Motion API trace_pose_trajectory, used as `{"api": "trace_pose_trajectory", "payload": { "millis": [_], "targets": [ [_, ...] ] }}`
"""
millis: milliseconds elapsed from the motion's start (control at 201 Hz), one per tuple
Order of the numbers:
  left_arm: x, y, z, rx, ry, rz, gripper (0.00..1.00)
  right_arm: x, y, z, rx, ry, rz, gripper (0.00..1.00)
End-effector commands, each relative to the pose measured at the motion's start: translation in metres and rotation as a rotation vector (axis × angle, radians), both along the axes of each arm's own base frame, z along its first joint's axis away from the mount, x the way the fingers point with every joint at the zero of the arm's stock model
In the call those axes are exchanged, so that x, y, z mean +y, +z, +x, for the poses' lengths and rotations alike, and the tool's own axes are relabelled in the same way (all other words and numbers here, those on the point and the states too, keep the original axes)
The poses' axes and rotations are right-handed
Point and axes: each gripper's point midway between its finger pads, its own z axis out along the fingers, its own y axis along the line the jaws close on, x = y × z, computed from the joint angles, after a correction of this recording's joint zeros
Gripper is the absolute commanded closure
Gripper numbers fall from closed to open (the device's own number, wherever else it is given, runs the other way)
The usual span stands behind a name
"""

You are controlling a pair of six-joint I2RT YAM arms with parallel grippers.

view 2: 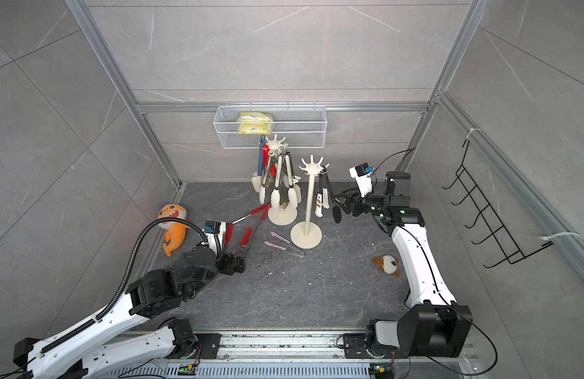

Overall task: Hang food tongs on kitchen utensil racks
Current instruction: Hang the food tongs on the rack, then adjust the food tongs at the center of the board.

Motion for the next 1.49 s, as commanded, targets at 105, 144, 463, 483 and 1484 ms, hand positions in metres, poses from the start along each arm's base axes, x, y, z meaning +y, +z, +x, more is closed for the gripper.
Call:
{"api": "trace_pose_trajectory", "payload": {
  "millis": [105,144,463,483,1484],
  "targets": [
    [0.013,-0.029,0.008,0.155,0.085,-0.072,0.00,0.011,0.009,-0.016,-0.024,-0.026,0.021,0.34],
    [0.008,-0.032,0.009,0.153,0.062,-0.060,0.00,0.013,0.011,-0.019,-0.027,-0.019,0.033,0.32],
    [-0.012,-0.050,0.026,0.123,-0.075,0.061,0.00,0.025,0.011,-0.044,0.003,0.014,0.078,0.24],
    [-0.009,-0.054,0.027,0.146,-0.066,0.055,0.00,0.025,0.011,-0.046,0.005,0.015,0.083,0.24],
    [0.056,-0.196,0.088,0.676,0.171,0.195,0.33,0.055,0.003,-0.094,0.041,0.155,0.106,0.09]
  ]
}}
